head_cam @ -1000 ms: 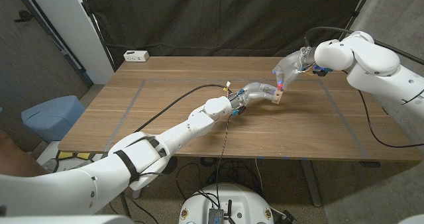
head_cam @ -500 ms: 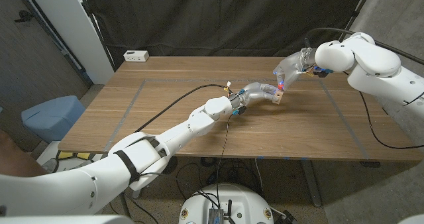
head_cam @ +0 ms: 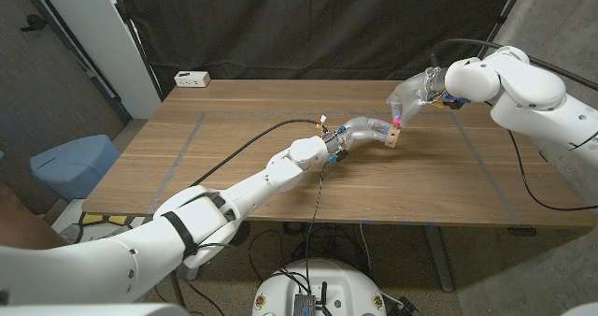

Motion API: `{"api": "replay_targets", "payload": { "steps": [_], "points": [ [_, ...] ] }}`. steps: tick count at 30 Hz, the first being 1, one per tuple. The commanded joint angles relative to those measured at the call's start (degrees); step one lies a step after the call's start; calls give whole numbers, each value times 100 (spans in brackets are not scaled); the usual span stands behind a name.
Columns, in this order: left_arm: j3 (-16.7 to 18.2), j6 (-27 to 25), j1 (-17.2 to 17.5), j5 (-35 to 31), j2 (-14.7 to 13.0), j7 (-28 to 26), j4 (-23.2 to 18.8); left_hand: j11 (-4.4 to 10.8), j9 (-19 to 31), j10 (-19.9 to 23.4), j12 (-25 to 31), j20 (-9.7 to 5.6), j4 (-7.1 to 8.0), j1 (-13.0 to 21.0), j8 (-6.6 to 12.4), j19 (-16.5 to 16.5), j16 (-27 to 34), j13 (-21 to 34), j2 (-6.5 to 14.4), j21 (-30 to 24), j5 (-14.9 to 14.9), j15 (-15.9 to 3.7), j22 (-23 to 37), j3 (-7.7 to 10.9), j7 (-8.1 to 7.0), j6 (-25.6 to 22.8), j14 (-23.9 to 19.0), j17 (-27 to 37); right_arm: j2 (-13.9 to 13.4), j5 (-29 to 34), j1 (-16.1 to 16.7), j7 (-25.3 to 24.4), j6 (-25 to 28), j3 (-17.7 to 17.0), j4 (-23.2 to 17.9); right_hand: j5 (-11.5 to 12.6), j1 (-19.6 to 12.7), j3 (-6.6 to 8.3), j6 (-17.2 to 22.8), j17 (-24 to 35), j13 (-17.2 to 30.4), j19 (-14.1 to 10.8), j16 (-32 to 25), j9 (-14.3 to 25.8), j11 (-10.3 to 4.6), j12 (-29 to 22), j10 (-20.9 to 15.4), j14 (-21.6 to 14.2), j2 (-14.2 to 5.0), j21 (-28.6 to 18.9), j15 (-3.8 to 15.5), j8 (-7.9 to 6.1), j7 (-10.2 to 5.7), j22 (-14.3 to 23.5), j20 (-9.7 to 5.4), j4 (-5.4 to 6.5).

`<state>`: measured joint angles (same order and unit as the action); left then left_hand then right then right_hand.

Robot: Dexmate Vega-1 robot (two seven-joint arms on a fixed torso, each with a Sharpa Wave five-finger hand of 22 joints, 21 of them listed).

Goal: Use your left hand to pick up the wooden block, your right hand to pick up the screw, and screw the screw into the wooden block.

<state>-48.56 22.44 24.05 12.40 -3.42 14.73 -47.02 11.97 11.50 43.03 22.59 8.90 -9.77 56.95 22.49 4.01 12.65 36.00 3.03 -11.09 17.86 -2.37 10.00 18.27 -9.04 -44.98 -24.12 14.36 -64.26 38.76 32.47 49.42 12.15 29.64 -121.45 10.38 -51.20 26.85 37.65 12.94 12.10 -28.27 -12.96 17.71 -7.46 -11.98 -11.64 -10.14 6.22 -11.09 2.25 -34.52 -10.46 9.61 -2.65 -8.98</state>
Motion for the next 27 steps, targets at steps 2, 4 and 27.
{"api": "replay_targets", "payload": {
  "steps": [2, 4, 27],
  "points": [
    [-12, 39, -34, 8, 36, 38, 89, 2, 98, 63, 52, 20, 138, -279, 49, 17, -12, 17, 253, -41, 24, -402, 32, 207, 20, -234, -61, 19, -34, 115, -19, 146, 56, 13, -67, -11, 17, 15, -241, 7, 13, 61, 16, 11, 0, 58, 110, 49, 51, 22, 428, 92, -48, 11, -343, -17],
    [-13, 47, -37, 3, 38, 34, 96, 4, 98, 61, 51, 24, 138, -280, 47, 19, -13, 17, 259, -42, 25, -399, 32, 210, 19, -230, -58, 20, -44, 107, -11, 145, 46, -2, -78, -11, 27, 11, -320, 7, 14, 77, 31, 6, 4, 79, 167, 81, 70, 27, 406, 123, -76, 11, -322, -18],
    [-30, 10, 1, -21, -2, 36, -28, 3, 98, 57, 52, 17, 121, -286, 36, 16, -12, 13, 250, -40, 22, -404, 32, 216, 35, -224, -61, 20, -73, 154, -61, 440, -64, -21, -234, 30, 277, -112, -1186, -11, 31, 435, 143, -100, 26, 140, 620, 439, 269, 70, 234, 507, -208, 21, 170, 17]
  ]
}}
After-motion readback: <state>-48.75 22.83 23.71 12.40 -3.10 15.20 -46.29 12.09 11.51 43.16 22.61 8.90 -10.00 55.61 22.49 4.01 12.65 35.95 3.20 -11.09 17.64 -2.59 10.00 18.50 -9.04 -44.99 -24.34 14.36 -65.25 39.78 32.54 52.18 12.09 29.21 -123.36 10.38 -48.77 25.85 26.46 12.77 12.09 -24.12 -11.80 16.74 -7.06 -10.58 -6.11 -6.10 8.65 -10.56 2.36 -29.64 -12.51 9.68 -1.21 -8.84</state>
